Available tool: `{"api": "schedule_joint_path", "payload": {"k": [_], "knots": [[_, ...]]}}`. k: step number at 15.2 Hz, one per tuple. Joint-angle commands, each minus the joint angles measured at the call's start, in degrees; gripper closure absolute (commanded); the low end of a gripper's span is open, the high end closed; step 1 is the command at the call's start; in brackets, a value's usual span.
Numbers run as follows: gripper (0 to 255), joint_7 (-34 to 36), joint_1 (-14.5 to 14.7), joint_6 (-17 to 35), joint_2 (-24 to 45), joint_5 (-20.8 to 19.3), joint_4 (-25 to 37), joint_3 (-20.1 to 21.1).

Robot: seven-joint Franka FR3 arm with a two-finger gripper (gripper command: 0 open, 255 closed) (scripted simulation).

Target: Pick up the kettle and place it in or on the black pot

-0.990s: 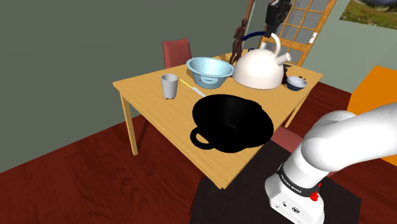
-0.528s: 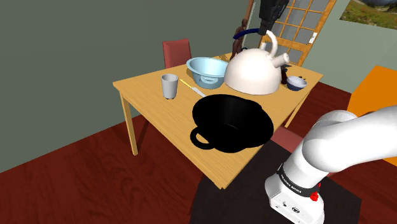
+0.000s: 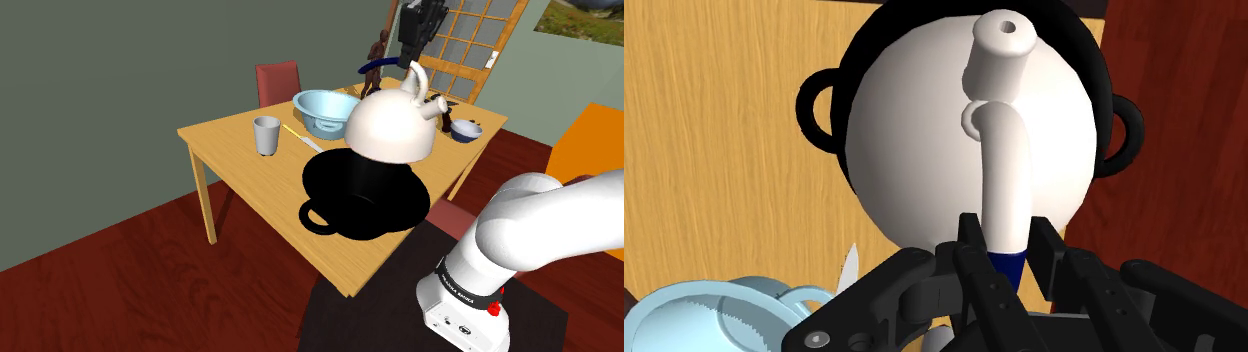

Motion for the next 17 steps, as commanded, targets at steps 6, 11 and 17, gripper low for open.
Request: {"api": "schedule_joint_path", "payload": {"k": [6,11,17], "knots": [[255,0.04,0.19,4.76,-2.69,0.23,-7.34,0.14],[255,0.06,0.32,8.11,-4.29,0.4,-12.29,0.25],[255,0.09,0.47,12.17,-5.9,0.62,-17.95,0.43]]}}
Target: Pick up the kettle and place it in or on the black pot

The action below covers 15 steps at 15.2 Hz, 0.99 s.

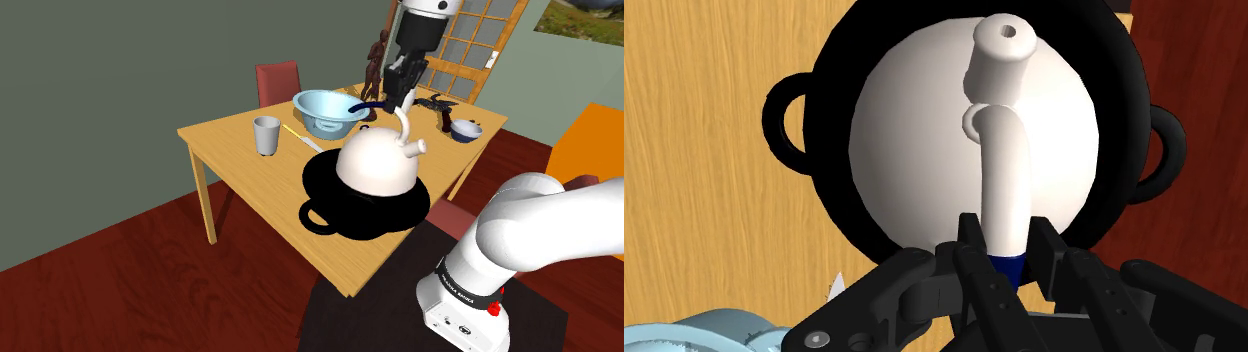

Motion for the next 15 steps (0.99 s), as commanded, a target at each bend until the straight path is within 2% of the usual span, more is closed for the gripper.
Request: {"api": "schedule_joint_path", "payload": {"k": [1,7,14,15], "knots": [[255,-0.04,0.04,1.39,-0.53,0.04,-1.81,0.01],[255,0.01,0.2,5.51,-1.7,0.28,-7.11,0.23],[255,0.0,0.2,5.51,-1.7,0.28,-7.11,0.23],[0,0.0,0.2,5.51,-1.7,0.28,-7.1,0.23]]}}
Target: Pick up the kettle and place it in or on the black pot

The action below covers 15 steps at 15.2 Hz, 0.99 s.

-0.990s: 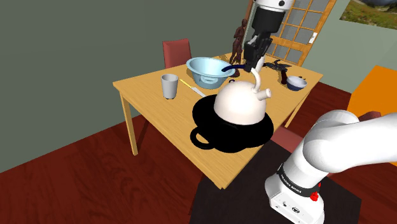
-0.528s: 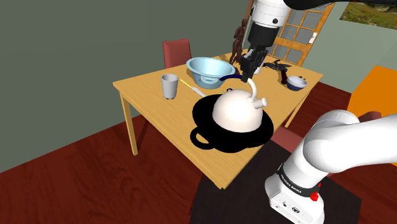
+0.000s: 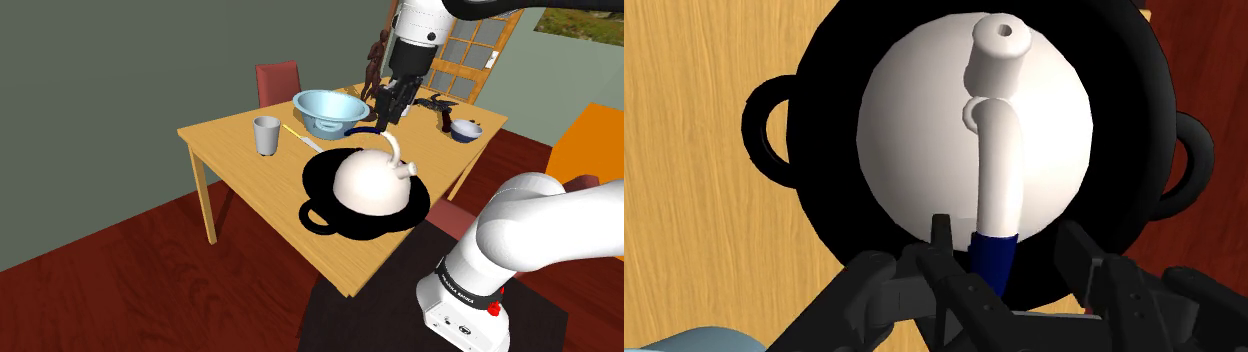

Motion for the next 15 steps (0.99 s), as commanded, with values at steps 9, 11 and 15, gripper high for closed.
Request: {"api": "schedule_joint_path", "payload": {"k": [9,11,15], "knots": [[0,0.09,-0.17,-6.66,1.63,-0.26,8.35,-0.2],[0,0.09,-0.18,-6.66,1.62,-0.26,8.34,-0.2],[0,0.09,-0.18,-6.66,1.63,-0.26,8.35,-0.2]]}}
